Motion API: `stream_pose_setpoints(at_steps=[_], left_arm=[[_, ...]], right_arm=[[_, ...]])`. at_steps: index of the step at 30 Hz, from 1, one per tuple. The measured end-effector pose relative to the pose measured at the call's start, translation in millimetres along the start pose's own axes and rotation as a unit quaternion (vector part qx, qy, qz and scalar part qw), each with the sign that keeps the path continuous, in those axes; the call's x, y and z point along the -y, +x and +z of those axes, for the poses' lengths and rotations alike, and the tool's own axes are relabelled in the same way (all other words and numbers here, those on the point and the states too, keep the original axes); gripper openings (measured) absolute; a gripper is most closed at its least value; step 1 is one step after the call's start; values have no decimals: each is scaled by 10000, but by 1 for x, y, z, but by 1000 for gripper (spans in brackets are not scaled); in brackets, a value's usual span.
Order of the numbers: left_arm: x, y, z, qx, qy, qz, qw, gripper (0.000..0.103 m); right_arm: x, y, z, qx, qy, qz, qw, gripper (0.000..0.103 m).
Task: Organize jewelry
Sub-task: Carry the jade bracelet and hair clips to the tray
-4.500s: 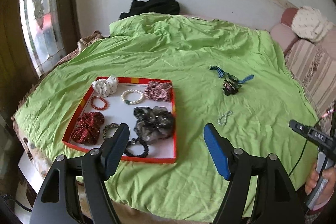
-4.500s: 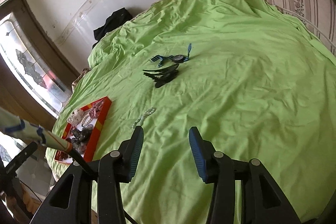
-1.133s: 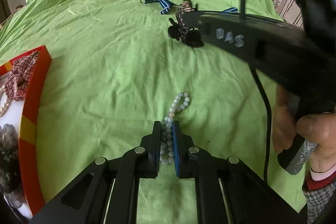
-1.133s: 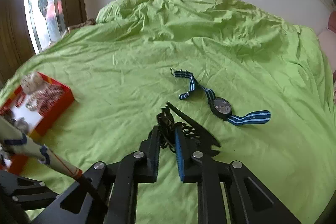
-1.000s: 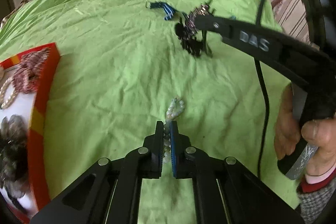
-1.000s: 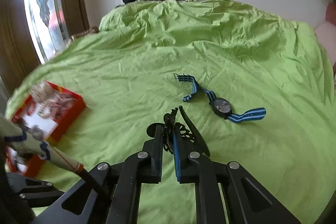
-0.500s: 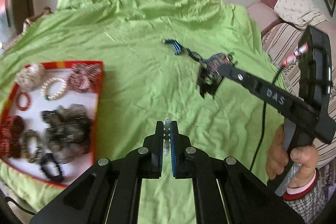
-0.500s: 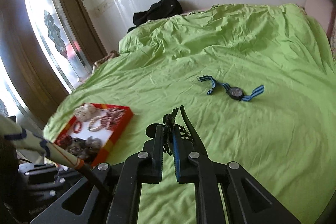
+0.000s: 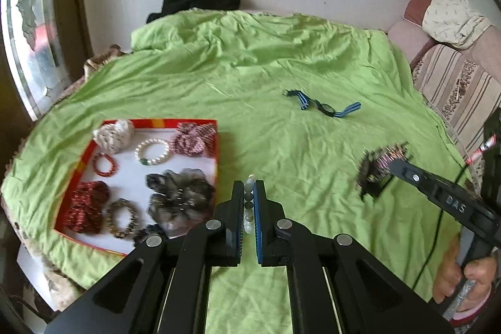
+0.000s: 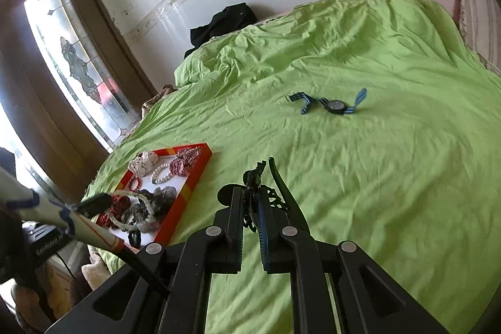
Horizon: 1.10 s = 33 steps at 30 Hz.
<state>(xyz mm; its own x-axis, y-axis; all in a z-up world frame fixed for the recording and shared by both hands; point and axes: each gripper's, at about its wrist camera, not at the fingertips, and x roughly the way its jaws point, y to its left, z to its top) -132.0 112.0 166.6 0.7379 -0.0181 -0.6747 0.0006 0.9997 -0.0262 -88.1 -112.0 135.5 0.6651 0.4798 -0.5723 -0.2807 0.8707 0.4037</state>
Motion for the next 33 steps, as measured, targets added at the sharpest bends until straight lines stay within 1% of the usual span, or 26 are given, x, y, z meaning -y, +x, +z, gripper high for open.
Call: stream_pose_setpoints(at_steps=[7,16,26,33], left_arm=[[-13,-17,-4,242,-9,228,9994,6],[-43,-25,-9,332,-231,297,9987,6],[-91,-21,-15,276,-604,421,9969,6],[-122,-12,0,379,-726,652,9945,6]], right_arm=[[-11,-11,-9,-102,-25,-81,9999,9],[-52,-14,-9,-168,-416,-107,9989,9],[-99,5,-8,-388,-787,-46,9961,9],[-130,30,0,-538,-980,42,9937,9]])
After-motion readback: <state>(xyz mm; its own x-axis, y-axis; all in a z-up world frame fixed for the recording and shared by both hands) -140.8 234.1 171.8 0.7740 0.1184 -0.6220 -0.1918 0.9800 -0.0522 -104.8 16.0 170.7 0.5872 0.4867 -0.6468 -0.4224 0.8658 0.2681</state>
